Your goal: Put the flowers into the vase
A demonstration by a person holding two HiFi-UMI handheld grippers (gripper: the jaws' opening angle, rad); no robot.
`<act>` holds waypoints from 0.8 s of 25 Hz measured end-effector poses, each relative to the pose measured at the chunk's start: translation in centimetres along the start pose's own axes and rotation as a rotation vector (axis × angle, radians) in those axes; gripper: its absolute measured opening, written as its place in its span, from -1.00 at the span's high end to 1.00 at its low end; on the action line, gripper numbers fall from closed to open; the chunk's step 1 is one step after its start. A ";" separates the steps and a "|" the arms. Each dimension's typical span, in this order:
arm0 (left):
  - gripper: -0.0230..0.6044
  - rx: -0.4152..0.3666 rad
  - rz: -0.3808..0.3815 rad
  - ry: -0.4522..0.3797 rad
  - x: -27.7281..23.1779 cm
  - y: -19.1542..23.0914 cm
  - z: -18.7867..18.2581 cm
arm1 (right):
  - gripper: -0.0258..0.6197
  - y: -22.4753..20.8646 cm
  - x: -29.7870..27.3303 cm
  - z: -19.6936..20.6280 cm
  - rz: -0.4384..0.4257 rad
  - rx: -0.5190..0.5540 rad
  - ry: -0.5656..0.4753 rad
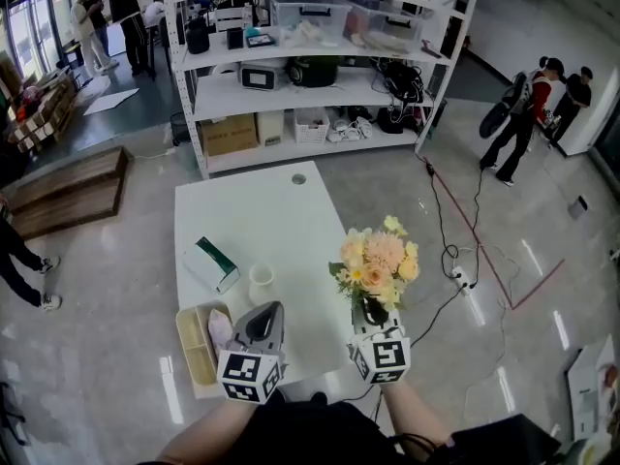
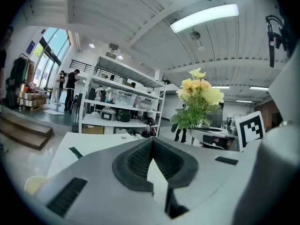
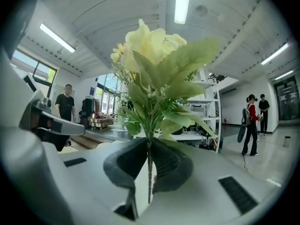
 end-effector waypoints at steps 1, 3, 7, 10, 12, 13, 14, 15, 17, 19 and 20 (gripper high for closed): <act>0.92 0.001 -0.001 0.001 0.0 0.0 0.0 | 0.82 0.3 0.2 0.1 -0.005 0.001 0.004; 0.92 -0.002 -0.004 -0.004 0.0 0.0 -0.2 | 0.82 0.6 0.3 0.2 -0.016 0.003 0.004; 0.92 -0.004 -0.027 -0.007 0.3 0.3 -0.4 | 0.82 1.0 -0.1 -0.1 -0.037 -0.006 0.003; 0.92 0.000 -0.067 -0.006 1.4 1.1 -0.5 | 0.82 2.6 -0.4 -0.1 -0.087 -0.021 0.010; 0.92 0.005 -0.102 -0.005 2.3 1.9 -0.3 | 0.82 4.6 -0.9 0.0 -0.143 -0.027 0.009; 0.92 0.010 -0.121 -0.002 2.7 2.4 -0.1 | 0.82 5.8 -1.2 0.0 -0.176 -0.029 0.008; 0.92 0.014 -0.140 0.001 3.2 2.9 0.1 | 0.82 7.2 -1.4 0.1 -0.210 -0.030 0.009; 0.92 0.018 -0.160 0.003 3.7 3.3 0.3 | 0.82 8.5 -1.6 0.3 -0.242 -0.034 0.011; 0.92 0.026 -0.192 0.002 4.7 3.9 0.5 | 0.82 10.6 -1.8 0.6 -0.297 -0.047 0.017; 0.92 0.031 -0.218 -0.002 5.4 4.4 0.5 | 0.82 12.2 -2.1 0.9 -0.339 -0.057 0.023; 0.92 0.033 -0.231 -0.005 5.7 4.6 0.5 | 0.82 12.8 -2.5 0.7 -0.358 -0.060 0.019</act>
Point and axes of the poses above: the fingertips, and each gripper's own axes: x backward along the fingers, y to its left, z out of its underside, the point moved 2 cm from there along x, backward along the fingers, and after that the axes turned 2 degrees about -y, right-handed, at the moved point
